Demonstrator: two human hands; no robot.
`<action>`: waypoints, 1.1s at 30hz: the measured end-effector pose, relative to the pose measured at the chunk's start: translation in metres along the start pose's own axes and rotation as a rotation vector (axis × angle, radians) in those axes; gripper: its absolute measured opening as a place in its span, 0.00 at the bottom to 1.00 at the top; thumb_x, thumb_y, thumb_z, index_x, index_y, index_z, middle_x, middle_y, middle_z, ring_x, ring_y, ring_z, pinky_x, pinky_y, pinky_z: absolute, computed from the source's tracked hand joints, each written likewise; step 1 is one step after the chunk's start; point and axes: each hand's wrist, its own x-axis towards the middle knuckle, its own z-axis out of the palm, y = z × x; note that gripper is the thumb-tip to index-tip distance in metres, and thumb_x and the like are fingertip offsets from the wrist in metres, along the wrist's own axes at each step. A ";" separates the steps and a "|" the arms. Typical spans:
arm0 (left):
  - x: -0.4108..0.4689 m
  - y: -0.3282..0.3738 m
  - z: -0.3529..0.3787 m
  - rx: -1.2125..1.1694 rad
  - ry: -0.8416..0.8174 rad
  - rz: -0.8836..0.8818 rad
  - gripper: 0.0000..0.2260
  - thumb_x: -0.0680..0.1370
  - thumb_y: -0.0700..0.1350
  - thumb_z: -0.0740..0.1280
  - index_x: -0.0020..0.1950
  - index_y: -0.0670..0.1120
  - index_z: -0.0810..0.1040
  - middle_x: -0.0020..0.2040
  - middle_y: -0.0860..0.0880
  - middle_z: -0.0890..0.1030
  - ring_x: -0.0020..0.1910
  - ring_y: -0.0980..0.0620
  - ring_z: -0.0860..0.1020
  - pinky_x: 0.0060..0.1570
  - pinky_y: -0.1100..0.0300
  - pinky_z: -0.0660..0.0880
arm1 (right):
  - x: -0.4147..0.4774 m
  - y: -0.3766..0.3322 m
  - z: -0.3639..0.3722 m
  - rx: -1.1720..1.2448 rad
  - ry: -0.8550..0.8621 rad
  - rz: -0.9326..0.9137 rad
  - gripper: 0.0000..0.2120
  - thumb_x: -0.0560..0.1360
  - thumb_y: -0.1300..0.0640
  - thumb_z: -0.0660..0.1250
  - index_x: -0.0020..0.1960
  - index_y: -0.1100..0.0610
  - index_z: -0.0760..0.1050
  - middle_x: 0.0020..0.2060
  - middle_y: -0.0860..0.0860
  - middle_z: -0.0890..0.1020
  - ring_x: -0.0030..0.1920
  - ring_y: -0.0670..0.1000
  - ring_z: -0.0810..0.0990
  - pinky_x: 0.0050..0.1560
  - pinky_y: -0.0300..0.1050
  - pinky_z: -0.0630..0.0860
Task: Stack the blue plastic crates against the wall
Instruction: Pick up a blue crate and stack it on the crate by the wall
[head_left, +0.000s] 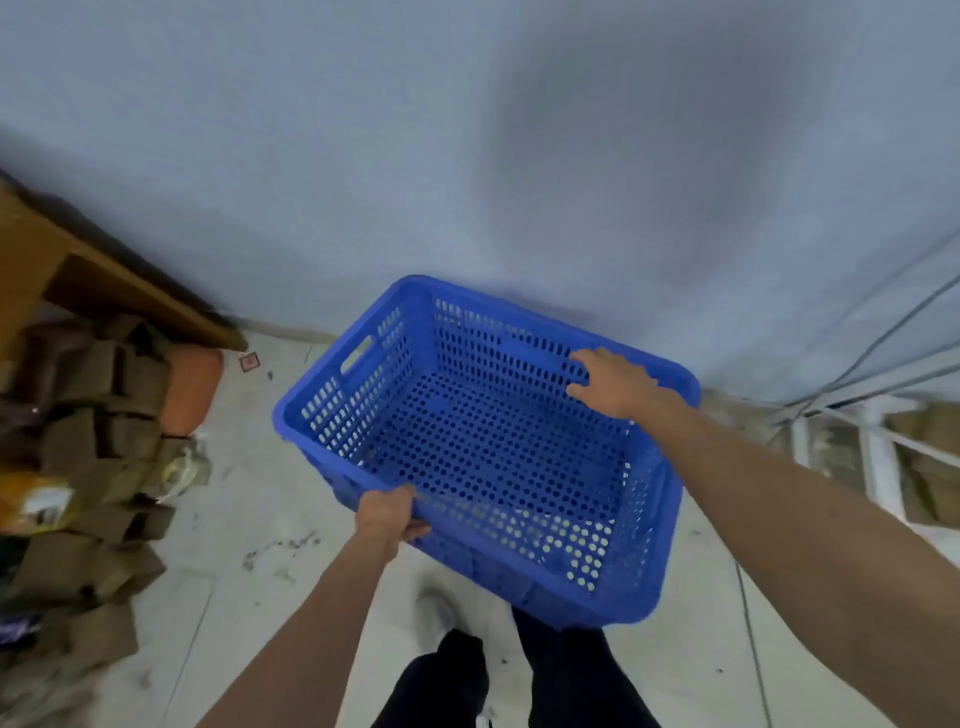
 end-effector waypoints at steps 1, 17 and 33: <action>0.002 0.002 0.002 0.006 -0.013 -0.013 0.09 0.79 0.39 0.69 0.54 0.35 0.73 0.35 0.38 0.79 0.31 0.41 0.80 0.30 0.50 0.81 | 0.008 -0.004 0.002 -0.024 -0.005 -0.018 0.30 0.81 0.45 0.61 0.79 0.52 0.56 0.75 0.57 0.65 0.66 0.62 0.73 0.64 0.63 0.71; 0.012 0.008 0.011 -0.070 -0.002 0.018 0.07 0.77 0.41 0.71 0.44 0.40 0.76 0.42 0.36 0.84 0.34 0.41 0.83 0.27 0.54 0.82 | 0.134 -0.012 0.003 -0.300 -0.021 -0.059 0.30 0.82 0.54 0.60 0.79 0.58 0.51 0.76 0.60 0.60 0.71 0.64 0.66 0.66 0.63 0.69; 0.020 -0.042 0.010 -0.116 0.013 0.036 0.05 0.76 0.41 0.70 0.48 0.40 0.79 0.39 0.41 0.86 0.31 0.46 0.85 0.30 0.55 0.82 | 0.171 0.035 0.035 -0.168 0.174 0.127 0.19 0.80 0.57 0.61 0.69 0.63 0.65 0.54 0.62 0.78 0.51 0.64 0.78 0.51 0.58 0.74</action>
